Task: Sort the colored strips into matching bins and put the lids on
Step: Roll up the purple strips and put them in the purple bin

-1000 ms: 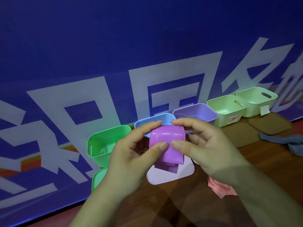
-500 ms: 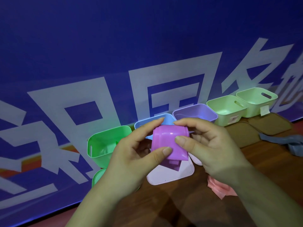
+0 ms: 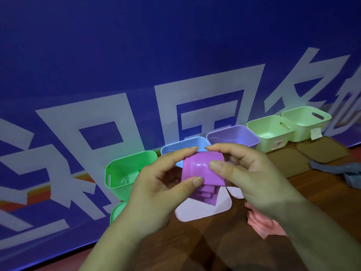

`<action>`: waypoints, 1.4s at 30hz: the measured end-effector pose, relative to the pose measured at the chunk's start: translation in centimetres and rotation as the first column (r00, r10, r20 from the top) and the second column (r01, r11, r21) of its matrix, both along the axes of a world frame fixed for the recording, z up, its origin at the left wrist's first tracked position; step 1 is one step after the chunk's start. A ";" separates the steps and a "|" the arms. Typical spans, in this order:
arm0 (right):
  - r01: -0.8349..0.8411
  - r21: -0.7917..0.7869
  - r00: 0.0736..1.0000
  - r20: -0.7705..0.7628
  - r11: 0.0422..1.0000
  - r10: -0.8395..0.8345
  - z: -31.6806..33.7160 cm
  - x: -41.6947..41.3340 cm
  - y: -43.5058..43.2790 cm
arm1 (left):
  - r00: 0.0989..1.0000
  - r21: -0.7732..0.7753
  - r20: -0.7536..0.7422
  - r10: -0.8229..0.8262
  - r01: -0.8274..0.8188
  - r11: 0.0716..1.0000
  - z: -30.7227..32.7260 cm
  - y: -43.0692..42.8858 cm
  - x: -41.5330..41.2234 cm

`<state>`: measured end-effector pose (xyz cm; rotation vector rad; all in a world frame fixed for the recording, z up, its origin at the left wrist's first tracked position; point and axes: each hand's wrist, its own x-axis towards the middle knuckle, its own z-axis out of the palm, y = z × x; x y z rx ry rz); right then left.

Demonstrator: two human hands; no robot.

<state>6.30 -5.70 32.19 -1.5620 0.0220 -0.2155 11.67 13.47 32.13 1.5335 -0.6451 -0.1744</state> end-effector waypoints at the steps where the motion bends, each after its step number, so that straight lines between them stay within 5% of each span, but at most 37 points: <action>1: 0.003 -0.014 1.000 0.011 1.000 -0.003 0.0 -0.1 0.0 | 1.000 -0.009 -0.017 0.003 -0.003 1.000 0.0 0.0 0.0; 21: 0.011 0.025 0.999 0.038 1.000 -0.012 0.4 -1.5 0.0 | 0.997 -0.014 -0.071 0.016 -0.017 1.000 0.6 -1.2 -1.4; 30: 0.047 0.295 0.994 -0.106 0.954 -0.016 -0.2 -1.6 -0.4 | 0.987 0.087 0.159 -0.007 -0.007 0.996 -0.9 -1.4 -0.9; 42: 0.104 0.394 0.970 -0.244 0.913 -0.005 -1.6 -0.5 -3.5 | 0.999 -0.001 0.030 -0.030 0.030 1.000 -2.9 -4.9 0.8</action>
